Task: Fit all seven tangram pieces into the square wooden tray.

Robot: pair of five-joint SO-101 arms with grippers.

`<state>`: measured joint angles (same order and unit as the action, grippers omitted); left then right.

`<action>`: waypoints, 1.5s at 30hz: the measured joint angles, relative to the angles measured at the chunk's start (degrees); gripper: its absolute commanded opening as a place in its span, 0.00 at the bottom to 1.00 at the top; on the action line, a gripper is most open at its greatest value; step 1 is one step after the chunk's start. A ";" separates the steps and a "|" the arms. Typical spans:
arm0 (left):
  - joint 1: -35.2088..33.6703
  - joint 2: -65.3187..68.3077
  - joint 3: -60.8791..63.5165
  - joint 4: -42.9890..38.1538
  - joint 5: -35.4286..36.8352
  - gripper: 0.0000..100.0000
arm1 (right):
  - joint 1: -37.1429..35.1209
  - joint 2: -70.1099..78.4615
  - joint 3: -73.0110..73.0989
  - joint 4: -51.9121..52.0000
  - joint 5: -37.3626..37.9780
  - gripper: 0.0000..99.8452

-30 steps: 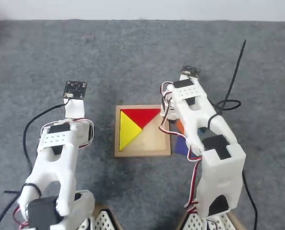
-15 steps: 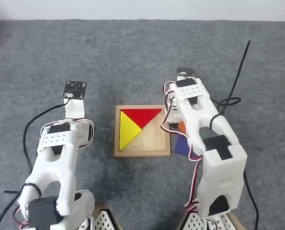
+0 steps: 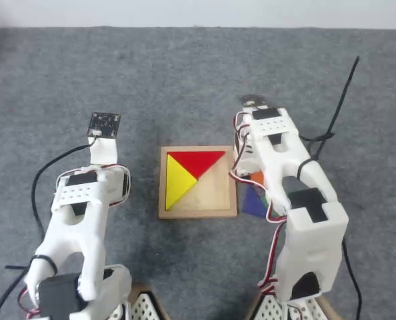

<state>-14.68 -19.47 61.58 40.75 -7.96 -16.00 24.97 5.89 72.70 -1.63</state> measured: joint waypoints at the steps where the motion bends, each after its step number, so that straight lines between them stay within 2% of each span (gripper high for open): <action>1: 0.00 0.00 0.00 0.00 0.00 0.12 | 0.00 0.26 -0.44 0.70 2.73 0.10; 7: 0.00 0.00 0.00 0.00 0.00 0.12 | 0.09 0.44 -1.05 1.93 4.92 0.06; 12: 0.00 0.00 0.00 0.00 0.00 0.12 | -2.46 -1.41 -1.32 2.81 1.05 0.06; 18: 0.00 0.00 0.00 0.00 0.00 0.12 | -7.47 -11.08 -0.26 3.78 -0.62 0.06; 24: 0.00 0.00 0.00 0.00 0.00 0.12 | -8.53 -12.48 0.70 3.96 -2.81 0.08; 28: 0.00 0.00 0.00 0.00 0.00 0.12 | -10.11 -9.32 0.70 2.11 -13.54 0.15; 34: 0.00 0.00 0.00 0.00 0.00 0.12 | -16.18 -7.30 0.70 0.62 -43.43 0.14; 39: 0.00 0.00 0.00 0.00 0.00 0.12 | -17.67 -7.30 0.44 0.00 -50.64 0.09; 45: 0.00 0.00 0.00 0.00 0.00 0.12 | -16.35 -7.30 0.44 -3.69 -57.32 0.09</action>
<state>-14.68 -19.47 61.58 40.75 -7.96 -32.35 17.67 6.33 69.01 -58.95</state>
